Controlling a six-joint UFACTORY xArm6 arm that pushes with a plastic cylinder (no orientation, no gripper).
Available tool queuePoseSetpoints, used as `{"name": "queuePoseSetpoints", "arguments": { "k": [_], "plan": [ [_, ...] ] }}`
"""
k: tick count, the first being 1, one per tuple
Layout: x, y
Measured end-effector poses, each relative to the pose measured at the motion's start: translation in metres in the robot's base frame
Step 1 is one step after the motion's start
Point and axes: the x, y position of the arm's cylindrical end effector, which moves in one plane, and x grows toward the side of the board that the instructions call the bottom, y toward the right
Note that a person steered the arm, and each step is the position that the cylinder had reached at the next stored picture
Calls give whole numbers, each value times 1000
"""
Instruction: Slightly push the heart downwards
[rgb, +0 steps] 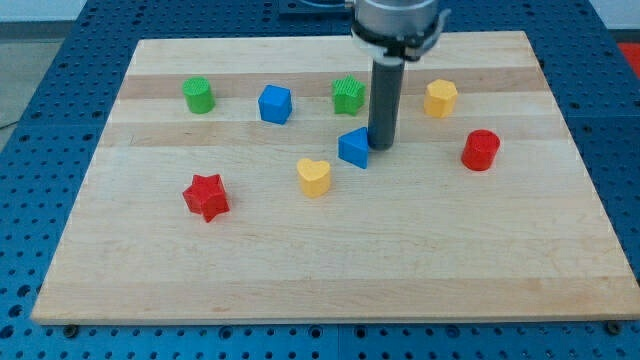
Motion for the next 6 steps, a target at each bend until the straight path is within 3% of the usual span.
{"name": "queuePoseSetpoints", "arguments": {
  "k": [1, 2, 3, 4, 5, 6],
  "plan": [
    [32, -15],
    [27, -40],
    [-28, -47],
    [-45, -49],
    [8, -72],
    [33, -50]
  ]
}}
